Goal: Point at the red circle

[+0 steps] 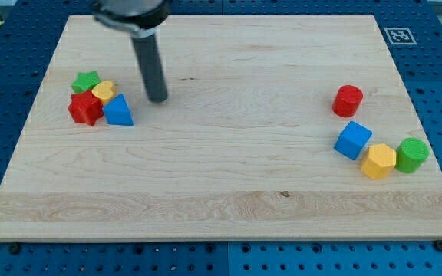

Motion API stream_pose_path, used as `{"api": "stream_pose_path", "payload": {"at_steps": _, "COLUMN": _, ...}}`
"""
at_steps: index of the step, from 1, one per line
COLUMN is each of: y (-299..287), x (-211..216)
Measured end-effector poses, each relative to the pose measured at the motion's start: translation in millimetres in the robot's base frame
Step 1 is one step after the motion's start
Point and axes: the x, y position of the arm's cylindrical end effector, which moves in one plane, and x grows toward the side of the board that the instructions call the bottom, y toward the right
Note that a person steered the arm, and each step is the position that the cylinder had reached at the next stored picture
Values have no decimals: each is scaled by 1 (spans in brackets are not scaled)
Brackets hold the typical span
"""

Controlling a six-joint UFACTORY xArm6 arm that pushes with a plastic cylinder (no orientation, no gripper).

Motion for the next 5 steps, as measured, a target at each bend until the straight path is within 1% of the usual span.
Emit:
{"api": "stream_pose_path", "payload": {"at_steps": 1, "y": 49, "x": -19}}
{"api": "stream_pose_path", "payload": {"at_steps": 4, "y": 263, "x": -22}}
{"api": "stream_pose_path", "payload": {"at_steps": 5, "y": 327, "x": -21}}
